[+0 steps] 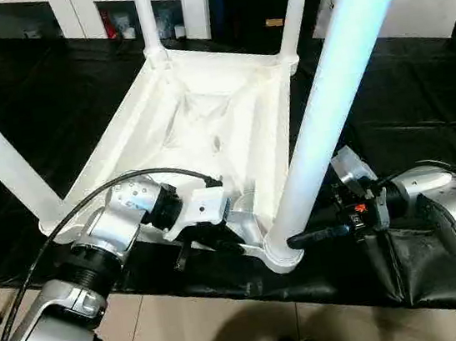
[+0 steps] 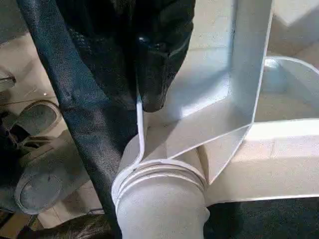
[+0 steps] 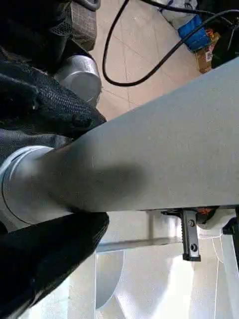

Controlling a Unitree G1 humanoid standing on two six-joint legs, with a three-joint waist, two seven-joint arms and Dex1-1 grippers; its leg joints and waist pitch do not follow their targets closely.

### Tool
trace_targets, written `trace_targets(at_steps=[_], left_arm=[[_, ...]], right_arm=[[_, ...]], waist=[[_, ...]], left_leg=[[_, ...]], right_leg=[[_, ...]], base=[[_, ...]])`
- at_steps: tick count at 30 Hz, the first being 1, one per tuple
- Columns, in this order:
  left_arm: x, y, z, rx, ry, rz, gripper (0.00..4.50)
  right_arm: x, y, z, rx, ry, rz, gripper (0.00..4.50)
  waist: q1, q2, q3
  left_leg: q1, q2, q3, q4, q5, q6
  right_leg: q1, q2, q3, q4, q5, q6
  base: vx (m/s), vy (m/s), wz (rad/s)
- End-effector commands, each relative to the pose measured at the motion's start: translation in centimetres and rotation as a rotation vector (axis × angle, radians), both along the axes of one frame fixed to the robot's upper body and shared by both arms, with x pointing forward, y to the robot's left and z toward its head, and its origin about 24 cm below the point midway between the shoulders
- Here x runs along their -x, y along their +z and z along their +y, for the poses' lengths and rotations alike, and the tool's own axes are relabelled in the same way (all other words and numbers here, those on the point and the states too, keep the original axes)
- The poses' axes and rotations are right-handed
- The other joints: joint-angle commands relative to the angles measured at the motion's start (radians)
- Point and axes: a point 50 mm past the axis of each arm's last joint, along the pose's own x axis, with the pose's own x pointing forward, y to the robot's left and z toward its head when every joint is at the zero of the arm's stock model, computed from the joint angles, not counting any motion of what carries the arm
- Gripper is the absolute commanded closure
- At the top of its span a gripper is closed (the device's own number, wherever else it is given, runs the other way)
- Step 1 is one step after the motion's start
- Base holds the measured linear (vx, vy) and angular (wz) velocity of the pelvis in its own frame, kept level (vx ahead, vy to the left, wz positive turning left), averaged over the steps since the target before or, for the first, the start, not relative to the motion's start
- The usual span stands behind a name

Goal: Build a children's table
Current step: Rotate leg to tighten

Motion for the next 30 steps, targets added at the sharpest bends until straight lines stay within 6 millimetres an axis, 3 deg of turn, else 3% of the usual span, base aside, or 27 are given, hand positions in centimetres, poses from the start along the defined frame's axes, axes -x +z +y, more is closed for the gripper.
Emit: trace_targets(at_steps=[1,5,6,8,9,10,11,13,14,15,16,17,18,19,20,21,22,23,24,25,26,27,28,29,30], left_arm=[[0.5,-0.7,-0.8,-0.036,-0.045,0.021,4.50],[-0.3,-0.6,-1.3,0.009,0.090,0.024,4.50],[-0.7,-0.6,-1.4,0.018,0.147,0.022,4.50],[-1.3,-0.6,-2.0,0.053,0.247,0.023,4.50],[-1.4,-0.6,-2.3,0.072,0.291,0.028,4.50],[-1.5,-0.6,-2.3,0.074,0.296,0.029,4.50],[-1.6,-0.5,-3.0,0.097,0.360,0.039,4.50],[-1.8,-0.4,-3.7,0.124,0.425,0.039,4.50],[-1.9,-0.3,-3.9,0.131,0.445,0.039,4.50],[-2.2,-0.1,-4.4,0.149,0.498,0.043,4.50],[-2.3,0.0,-4.7,0.164,0.530,0.046,4.50],[-2.4,0.1,-5.0,0.173,0.554,0.048,4.50],[-2.7,0.3,-5.5,0.192,0.609,0.047,4.50],[-2.9,0.5,-5.9,0.203,0.646,0.047,4.50],[-3.2,0.8,-6.5,0.225,0.710,0.044,4.50],[-3.3,1.0,-7.0,0.236,0.753,0.038,4.50],[-3.4,1.2,-7.3,0.241,0.777,0.029,4.50],[-3.4,1.3,-7.5,0.240,0.791,0.022,4.50],[-3.5,1.3,-7.7,0.239,0.802,0.016,4.50],[-3.5,1.4,-7.8,0.242,0.806,0.009,4.50],[-3.5,1.5,-7.8,0.245,0.808,0.006,4.50],[-3.4,1.6,-7.9,0.247,0.803,-0.002,4.50],[-3.4,1.7,-7.9,0.247,0.802,-0.003,4.50],[-3.3,1.7,-7.7,0.241,0.782,-0.014,4.50],[-3.2,1.7,-7.6,0.239,0.769,-0.022,4.50]], right_arm=[[0.1,0.2,0.3,-0.025,-0.005,0.014,2.52],[0.2,-0.1,1.1,-0.038,-0.117,0.043,2.54],[0.0,-0.5,1.4,-0.015,-0.164,0.032,2.55],[-0.3,-1.2,2.2,0.022,-0.270,0.008,2.55],[-0.6,-1.5,2.7,0.030,-0.338,0.010,2.55],[-0.6,-1.5,2.7,0.030,-0.348,0.012,2.55],[-1.3,-1.7,3.8,0.013,-0.465,0.031,2.55],[-1.9,-1.7,4.9,0.003,-0.578,0.033,2.59],[-2.1,-1.7,5.2,0.001,-0.608,0.032,2.59],[-2.4,-1.6,6.1,-0.010,-0.665,0.030,2.59],[-2.7,-1.6,6.5,-0.015,-0.712,0.037,2.60],[-2.8,-1.5,6.7,-0.017,-0.749,0.044,2.60],[-3.0,-1.5,7.4,-0.021,-0.798,0.053,2.61],[-3.1,-1.5,7.9,-0.023,-0.828,0.059,2.61],[-3.3,-1.5,8.5,-0.021,-0.894,0.066,2.61],[-3.5,-1.4,9.0,-0.031,-0.946,0.090,2.61],[-3.6,-1.4,9.3,-0.039,-0.985,0.111,2.61],[-3.7,-1.3,9.5,-0.035,-1.011,0.114,2.61],[-3.7,-1.3,9.6,-0.031,-1.032,0.114,2.61],[-3.7,-1.2,9.7,-0.042,-1.025,0.119,2.61],[-3.6,-1.2,9.7,-0.052,-1.017,0.124,2.61],[-3.6,-1.0,9.6,-0.073,-1.013,0.113,2.26],[-3.6,-1.0,9.6,-0.076,-1.012,0.112,2.05],[-3.4,-1.0,9.3,-0.091,-1.005,0.109,2.05],[-3.3,-1.0,9.1,-0.095,-1.009,0.112,1.88]], waist=[[-0.006,-0.013,-0.082],[-0.008,-0.014,-0.077],[-0.008,-0.011,-0.074],[-0.016,-0.013,-0.065],[-0.019,-0.012,-0.057],[-0.030,-0.014,-0.053],[-0.037,-0.010,-0.051],[-0.063,0.000,-0.053],[-0.088,0.014,-0.051],[-0.102,0.033,-0.054],[-0.109,0.043,-0.051],[-0.111,0.042,-0.046],[-0.116,0.011,-0.029],[-0.110,-0.032,-0.021],[-0.117,-0.027,-0.020],[-0.135,-0.002,-0.043],[-0.136,0.034,-0.057],[-0.121,0.051,-0.064],[-0.139,0.030,-0.048],[-0.108,-0.004,-0.050],[-0.099,-0.017,-0.044],[-0.099,-0.023,-0.047],[-0.092,-0.017,-0.056],[-0.089,-0.007,-0.072],[-0.095,-0.002,-0.076]], left_leg=[[-0.012,0.035,0.002,-0.064,-0.006,0.122],[-0.011,0.032,0.001,-0.067,-0.031,0.108],[-0.009,0.029,0.002,-0.068,-0.045,0.095],[-0.007,0.024,0.004,-0.070,-0.081,0.073],[0.004,0.017,0.003,-0.069,-0.125,0.052],[0.006,0.008,-0.001,-0.065,-0.163,0.034],[0.009,0.005,-0.003,-0.062,-0.180,0.032],[0.010,0.015,-0.014,-0.063,-0.213,0.021],[0.004,0.030,-0.027,-0.066,-0.268,0.019],[-0.012,0.072,-0.050,-0.088,-0.353,0.019],[-0.029,0.148,-0.091,-0.148,-0.509,0.023],[-0.015,0.152,-0.091,-0.161,-0.563,0.014],[0.020,0.087,-0.059,-0.145,-0.647,-0.015],[0.097,-0.046,-0.001,-0.001,-0.401,-0.014],[0.127,-0.077,0.015,0.063,-0.297,0.004],[0.044,-0.033,-0.004,0.012,-0.252,0.035],[-0.070,0.074,-0.080,-0.063,-0.293,0.049],[-0.062,0.132,-0.110,-0.098,-0.344,0.054],[0.007,0.100,-0.096,-0.113,-0.401,0.043],[0.026,-0.009,-0.042,-0.067,-0.316,0.001],[0.044,-0.036,-0.022,-0.046,-0.253,0.019],[0.006,-0.037,-0.029,-0.052,-0.151,0.053],[-0.012,-0.027,-0.034,-0.062,-0.107,0.060],[-0.011,-0.004,-0.039,-0.073,-0.027,0.074],[-0.012,0.011,-0.044,-0.073,0.049,0.093]], right_leg=[[0.085,-0.063,0.070,-0.063,-0.330,-0.129],[0.083,-0.061,0.068,-0.071,-0.380,-0.109],[0.082,-0.062,0.066,-0.078,-0.421,-0.092],[0.077,-0.057,0.062,-0.093,-0.506,-0.056],[0.071,-0.058,0.051,-0.114,-0.611,-0.012],[0.072,-0.057,0.034,-0.131,-0.699,0.039],[0.073,-0.059,0.026,-0.143,-0.731,0.064],[0.082,-0.058,0.000,-0.163,-0.732,0.092],[0.100,-0.059,-0.034,-0.177,-0.710,0.105],[0.133,-0.060,-0.041,-0.151,-0.626,0.106],[0.159,-0.069,0.016,-0.005,-0.374,0.038],[0.133,-0.065,0.041,0.020,-0.239,-0.003],[0.089,-0.059,0.057,-0.041,-0.354,-0.024],[-0.005,-0.046,-0.013,-0.213,-0.917,0.121],[-0.033,-0.064,-0.040,-0.248,-1.064,0.147],[0.084,-0.090,-0.075,-0.232,-1.001,0.194],[0.199,-0.095,-0.046,-0.090,-0.642,0.184],[0.193,-0.098,0.028,0.025,-0.381,0.109],[0.098,-0.080,0.059,-0.014,-0.124,-0.017],[0.079,-0.077,0.050,-0.113,-0.486,0.004],[0.058,-0.074,0.052,-0.137,-0.660,0.030],[0.087,-0.084,0.059,-0.134,-0.798,0.059],[0.103,-0.085,0.061,-0.126,-0.766,0.066],[0.096,-0.073,0.066,-0.107,-0.573,0.026],[0.091,-0.062,0.068,-0.079,-0.355,-0.051]], base=[[0.000,0.000,0.00],[0.000,0.000,0.00],[0.000,0.000,0.00],[0.000,0.000,0.00],[0.000,0.000,0.00],[0.000,0.000,0.00],[0.000,0.000,0.00],[0.000,0.000,0.00],[0.000,0.000,0.00],[0.000,0.000,0.00],[0.000,0.000,0.00],[0.000,0.000,0.00],[0.000,0.000,0.00],[0.000,0.000,0.00],[0.000,0.000,0.00],[0.053,0.030,-0.33],[0.110,0.079,-0.36],[0.110,0.079,-0.36],[0.068,0.034,0.04],[0.070,0.001,0.27],[0.070,0.001,0.27],[0.066,0.000,0.03],[0.000,0.000,0.00],[0.000,0.000,0.00],[0.000,0.000,0.00]])
